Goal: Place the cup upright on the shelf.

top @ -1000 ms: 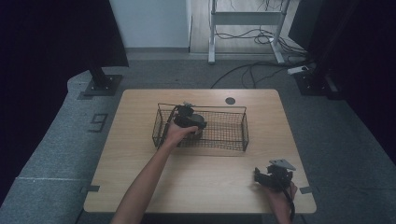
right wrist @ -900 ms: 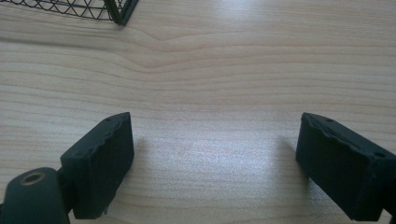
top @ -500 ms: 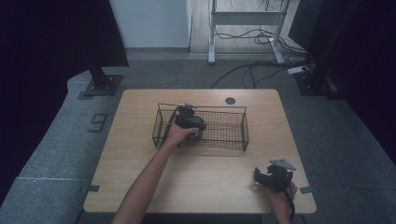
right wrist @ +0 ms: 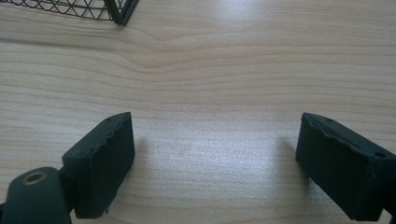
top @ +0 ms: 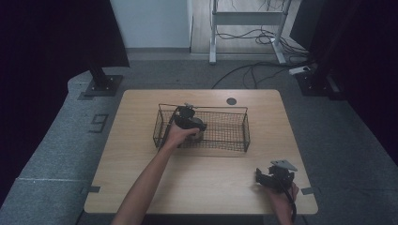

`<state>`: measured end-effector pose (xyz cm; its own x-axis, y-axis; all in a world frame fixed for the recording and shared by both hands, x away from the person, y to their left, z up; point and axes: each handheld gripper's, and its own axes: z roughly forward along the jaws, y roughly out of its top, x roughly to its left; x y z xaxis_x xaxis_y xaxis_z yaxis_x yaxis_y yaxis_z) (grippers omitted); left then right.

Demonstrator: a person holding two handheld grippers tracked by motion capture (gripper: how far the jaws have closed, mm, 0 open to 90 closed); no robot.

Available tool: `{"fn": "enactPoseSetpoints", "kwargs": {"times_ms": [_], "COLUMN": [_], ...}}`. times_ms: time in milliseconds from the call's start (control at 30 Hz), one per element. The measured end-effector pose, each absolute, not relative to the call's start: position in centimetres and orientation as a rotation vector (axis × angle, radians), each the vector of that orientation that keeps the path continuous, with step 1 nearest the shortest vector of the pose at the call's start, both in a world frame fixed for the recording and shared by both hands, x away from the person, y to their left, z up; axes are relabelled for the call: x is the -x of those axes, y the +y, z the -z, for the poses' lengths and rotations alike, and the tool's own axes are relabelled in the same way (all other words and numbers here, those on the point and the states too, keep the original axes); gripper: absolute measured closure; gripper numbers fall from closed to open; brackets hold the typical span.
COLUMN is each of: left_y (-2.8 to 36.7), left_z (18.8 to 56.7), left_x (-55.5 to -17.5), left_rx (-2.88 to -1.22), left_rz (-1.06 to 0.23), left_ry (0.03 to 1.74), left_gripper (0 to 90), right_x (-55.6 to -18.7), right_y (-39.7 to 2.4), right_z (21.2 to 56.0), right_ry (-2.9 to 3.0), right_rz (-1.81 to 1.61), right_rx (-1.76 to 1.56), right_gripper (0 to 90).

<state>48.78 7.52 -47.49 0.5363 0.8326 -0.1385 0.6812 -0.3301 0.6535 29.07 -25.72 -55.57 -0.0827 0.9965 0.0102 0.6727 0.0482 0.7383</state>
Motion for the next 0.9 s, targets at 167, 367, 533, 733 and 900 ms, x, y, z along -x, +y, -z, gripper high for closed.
{"fn": "enactPoseSetpoints", "kwargs": {"times_ms": [167,367,533,733,900], "left_y": [8.0,9.0,10.1,11.5,12.4], "left_z": [46.0,44.3,42.6,42.3,42.4], "left_x": [-48.1,-47.1,-45.7,-43.6,-42.3], "left_rx": [-2.061,-2.014,-1.983,-1.978,-1.961], "left_rz": [-0.302,-0.334,-0.365,-0.363,-0.348], "left_ry": [1.195,1.159,1.121,1.081,1.058], "left_gripper": [9.3,9.3,9.3,9.8,10.8], "right_x": [-29.1,-29.1,-29.1,-29.1,-29.1], "right_y": [-25.7,-25.7,-25.7,-25.7,-25.7], "right_z": [55.6,55.6,55.6,55.6,55.6], "right_ry": [1.81,1.81,1.81,1.81,1.81], "right_rz": [-0.809,-0.809,-0.809,-0.809,-0.809], "right_rx": [-1.674,-1.675,-1.675,-1.675,-1.675], "right_gripper": [11.4,11.4,11.5,11.5,11.5]}}
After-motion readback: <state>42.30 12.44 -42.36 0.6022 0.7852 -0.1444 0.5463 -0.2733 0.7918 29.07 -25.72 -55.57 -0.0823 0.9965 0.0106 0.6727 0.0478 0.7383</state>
